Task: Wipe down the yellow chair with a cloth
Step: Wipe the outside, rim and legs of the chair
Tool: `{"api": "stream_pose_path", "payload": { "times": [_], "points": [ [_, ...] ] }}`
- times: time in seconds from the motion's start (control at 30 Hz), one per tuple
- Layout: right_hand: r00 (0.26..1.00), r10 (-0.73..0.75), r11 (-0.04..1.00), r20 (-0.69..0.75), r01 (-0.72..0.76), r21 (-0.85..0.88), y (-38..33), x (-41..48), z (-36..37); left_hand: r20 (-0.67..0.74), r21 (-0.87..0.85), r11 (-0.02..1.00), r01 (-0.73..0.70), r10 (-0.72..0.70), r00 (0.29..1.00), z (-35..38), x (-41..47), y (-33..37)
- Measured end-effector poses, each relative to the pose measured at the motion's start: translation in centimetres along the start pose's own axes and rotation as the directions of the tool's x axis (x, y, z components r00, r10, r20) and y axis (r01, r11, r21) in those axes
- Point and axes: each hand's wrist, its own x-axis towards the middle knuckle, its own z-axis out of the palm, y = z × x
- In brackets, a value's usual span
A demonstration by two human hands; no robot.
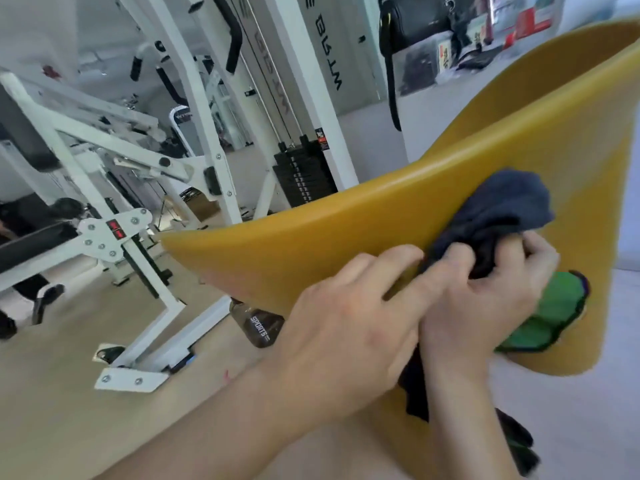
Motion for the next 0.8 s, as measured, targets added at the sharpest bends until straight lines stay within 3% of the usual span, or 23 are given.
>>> {"api": "stream_pose_path", "payload": {
  "times": [0.07, 0.2, 0.27, 0.33, 0.4, 0.47, 0.53, 0.6, 0.73, 0.8],
  "points": [
    [0.997, -0.068, 0.998, 0.033, 0.068, 0.005, -0.5, -3.1, -0.4, 0.021, -0.089, 0.995, 0.047, -0.046, 0.999, 0.4, -1.0, -1.3],
    [0.960, -0.239, 0.971, 0.147, 0.240, 0.014, -0.7, -7.8, 0.0, 0.000, -0.110, 0.992, -0.069, 0.069, 0.998, 1.4, -5.8, -3.7],
    [0.931, -0.269, 0.955, 0.246, 0.291, -0.057, -0.9, -10.3, 0.7, -0.019, -0.134, 0.990, -0.048, 0.046, 0.999, 2.1, -8.4, -5.7],
    [0.893, -0.235, 0.934, 0.385, 0.317, -0.167, -0.2, -13.2, 1.3, 0.007, -0.180, 0.983, 0.018, -0.017, 1.000, 3.5, -11.2, -8.0],
    [0.875, -0.082, 0.926, 0.477, 0.244, -0.288, 0.9, -15.8, 1.7, 0.068, -0.253, 0.965, 0.061, -0.045, 0.997, 4.7, -13.5, -9.7],
    [0.914, 0.042, 0.944, 0.403, 0.095, -0.315, 0.9, -16.9, 1.5, 0.080, -0.356, 0.933, 0.041, -0.014, 0.997, 5.5, -14.6, -10.6],
    [0.976, -0.008, 0.955, 0.216, 0.071, -0.287, -1.3, -15.5, 1.3, -0.022, -0.440, 0.897, -0.042, 0.036, 0.999, 5.8, -13.9, -10.8],
    [0.979, -0.178, 0.936, 0.101, 0.200, -0.290, -4.8, -12.7, 1.6, -0.178, -0.477, 0.866, -0.147, 0.069, 0.982, 5.5, -12.1, -10.3],
    [0.907, -0.361, 0.904, 0.217, 0.397, -0.157, -8.9, -9.1, 3.1, -0.408, -0.497, 0.837, -0.231, 0.009, 0.913, 4.5, -9.1, -10.1],
    [0.877, -0.410, 0.901, 0.251, 0.432, -0.037, -8.2, -9.2, 3.4, -0.456, -0.465, 0.848, -0.252, 0.014, 0.890, 4.5, -8.9, -10.4]
  ]
}}
